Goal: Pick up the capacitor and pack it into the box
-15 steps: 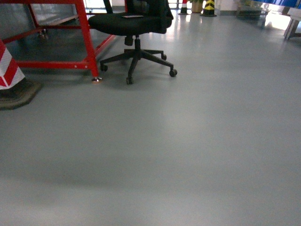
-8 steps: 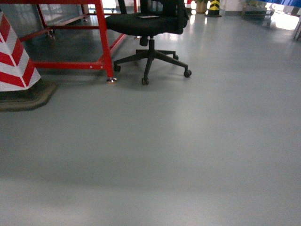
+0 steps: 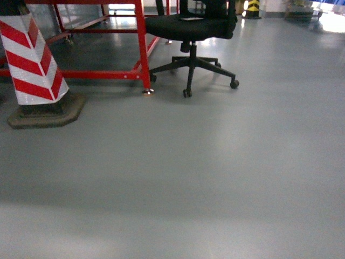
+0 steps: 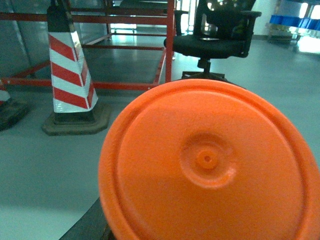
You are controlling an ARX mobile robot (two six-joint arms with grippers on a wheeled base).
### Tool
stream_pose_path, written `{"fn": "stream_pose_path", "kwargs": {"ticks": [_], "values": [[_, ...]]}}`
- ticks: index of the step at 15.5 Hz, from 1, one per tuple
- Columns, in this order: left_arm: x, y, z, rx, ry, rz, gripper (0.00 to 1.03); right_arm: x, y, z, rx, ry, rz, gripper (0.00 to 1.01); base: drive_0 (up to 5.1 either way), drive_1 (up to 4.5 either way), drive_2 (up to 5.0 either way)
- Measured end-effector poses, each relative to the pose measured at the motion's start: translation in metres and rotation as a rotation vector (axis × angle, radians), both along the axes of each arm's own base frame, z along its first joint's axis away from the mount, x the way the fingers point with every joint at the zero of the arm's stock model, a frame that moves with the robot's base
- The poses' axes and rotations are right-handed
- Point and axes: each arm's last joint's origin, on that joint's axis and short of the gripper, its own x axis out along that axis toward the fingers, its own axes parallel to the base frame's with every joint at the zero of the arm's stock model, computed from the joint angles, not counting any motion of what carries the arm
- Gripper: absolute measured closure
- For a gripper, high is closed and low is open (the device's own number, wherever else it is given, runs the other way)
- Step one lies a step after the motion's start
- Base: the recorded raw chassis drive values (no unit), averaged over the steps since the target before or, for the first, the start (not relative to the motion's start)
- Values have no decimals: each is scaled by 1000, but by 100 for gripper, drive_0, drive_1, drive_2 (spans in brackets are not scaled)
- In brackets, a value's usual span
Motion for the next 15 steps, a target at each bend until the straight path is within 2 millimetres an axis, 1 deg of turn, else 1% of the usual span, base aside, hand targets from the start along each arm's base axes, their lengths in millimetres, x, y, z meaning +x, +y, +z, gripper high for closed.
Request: {"fn": "stream_pose_path", "kwargs": {"ticks": [15], "values": [[0, 0, 0, 0, -3, -1, 58, 0, 0, 0, 0, -2, -1, 3, -497, 249, 249]]}}
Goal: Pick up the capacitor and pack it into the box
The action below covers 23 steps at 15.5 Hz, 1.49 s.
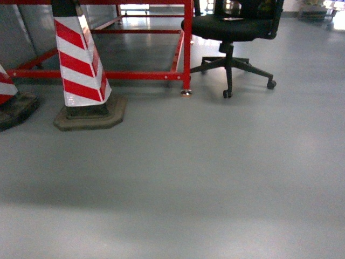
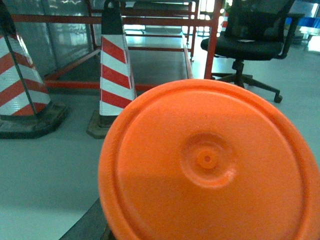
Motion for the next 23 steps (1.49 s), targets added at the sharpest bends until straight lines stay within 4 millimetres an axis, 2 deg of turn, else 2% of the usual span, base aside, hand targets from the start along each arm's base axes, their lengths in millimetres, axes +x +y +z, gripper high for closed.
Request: {"fn": "stream_pose_path", "kwargs": {"ticks": [21, 23], "values": [[0, 0, 0, 0, 0, 1, 58, 0, 0, 0, 0, -1, 0, 3, -500, 246, 246], [0, 0, 0, 0, 2, 3, 58, 0, 0, 0, 0, -1, 3, 3, 0, 0, 0]]}}
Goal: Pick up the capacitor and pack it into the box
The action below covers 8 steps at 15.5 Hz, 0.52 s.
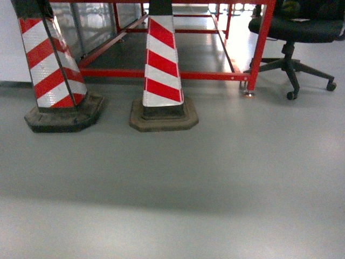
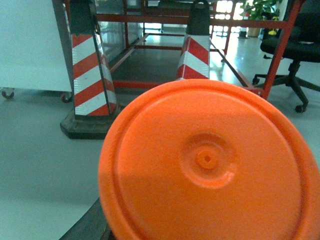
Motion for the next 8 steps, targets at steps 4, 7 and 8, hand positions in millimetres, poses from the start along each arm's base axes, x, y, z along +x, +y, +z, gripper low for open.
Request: {"fn": "stream_pose_path", "kwargs": {"ticks": [4, 7, 8], "values": [[0, 0, 0, 0, 0, -4, 58, 0, 0, 0, 0, 2, -1, 3, 0, 0, 0], [0, 0, 0, 0, 1, -3, 58, 0, 0, 0, 0, 4, -1, 3, 3, 436, -431], [0, 0, 0, 0, -1, -3, 58, 0, 0, 0, 0, 1, -1, 3, 4, 438, -429]]}}
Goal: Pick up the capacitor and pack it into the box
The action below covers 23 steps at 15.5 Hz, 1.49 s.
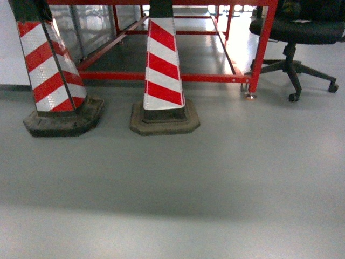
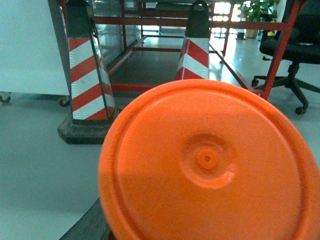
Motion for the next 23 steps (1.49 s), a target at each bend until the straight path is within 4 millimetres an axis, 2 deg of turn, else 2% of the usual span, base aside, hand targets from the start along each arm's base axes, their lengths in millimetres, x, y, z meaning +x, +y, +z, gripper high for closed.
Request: {"fn": "stream_pose_path", "kwargs": {"ticks": [23], "values": [[0, 0, 0, 0, 3, 2, 58, 0, 0, 0, 0, 3, -2, 3, 2, 434, -430]]}}
